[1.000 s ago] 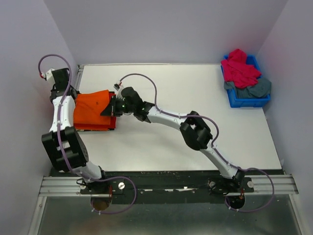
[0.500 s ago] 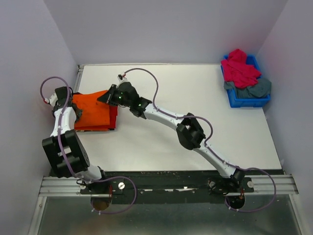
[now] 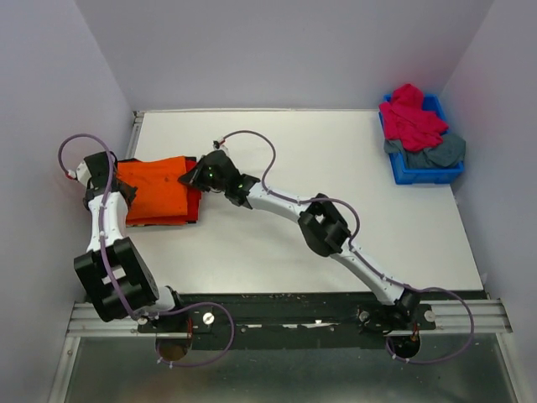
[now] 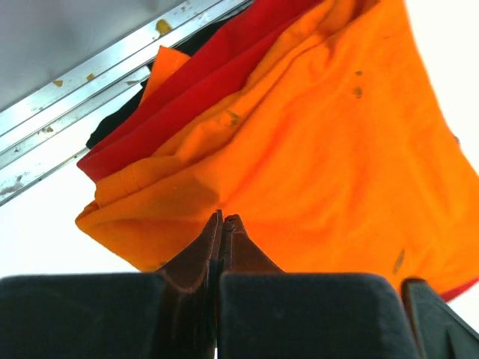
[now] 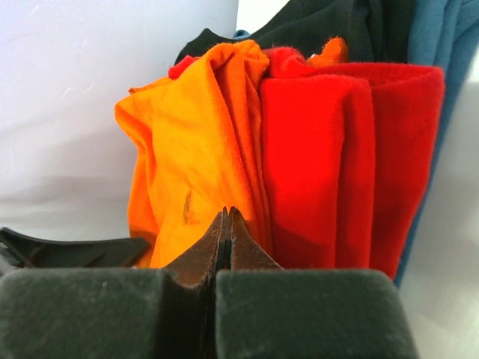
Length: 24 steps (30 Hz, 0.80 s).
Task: Fold and stack the t-shirts
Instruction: Smooth out wrinkles on the folded tshirt
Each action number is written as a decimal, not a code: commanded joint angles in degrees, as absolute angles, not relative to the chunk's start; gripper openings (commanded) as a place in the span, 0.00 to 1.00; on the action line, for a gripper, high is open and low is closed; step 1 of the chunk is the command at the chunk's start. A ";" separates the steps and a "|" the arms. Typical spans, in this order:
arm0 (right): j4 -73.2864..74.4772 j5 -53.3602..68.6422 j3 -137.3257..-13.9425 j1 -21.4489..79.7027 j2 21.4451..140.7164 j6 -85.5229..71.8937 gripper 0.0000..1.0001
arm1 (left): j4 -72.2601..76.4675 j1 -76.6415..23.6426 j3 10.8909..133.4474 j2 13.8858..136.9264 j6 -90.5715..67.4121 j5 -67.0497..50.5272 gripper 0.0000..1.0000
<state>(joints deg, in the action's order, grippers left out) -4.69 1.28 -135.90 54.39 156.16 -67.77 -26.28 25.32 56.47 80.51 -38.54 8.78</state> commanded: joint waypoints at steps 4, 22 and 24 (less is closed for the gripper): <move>-12.29 -0.35 -120.80 53.88 138.72 -51.61 0.01 | -26.98 19.79 61.95 74.09 -36.21 3.87 0.00; -28.23 2.47 -36.95 34.20 73.43 -32.62 1.00 | 2.62 -26.09 46.15 72.24 -39.21 -0.44 0.99; -24.54 2.20 -31.84 31.48 66.21 -29.72 1.00 | 6.14 -29.34 43.78 72.33 -38.06 2.10 0.99</move>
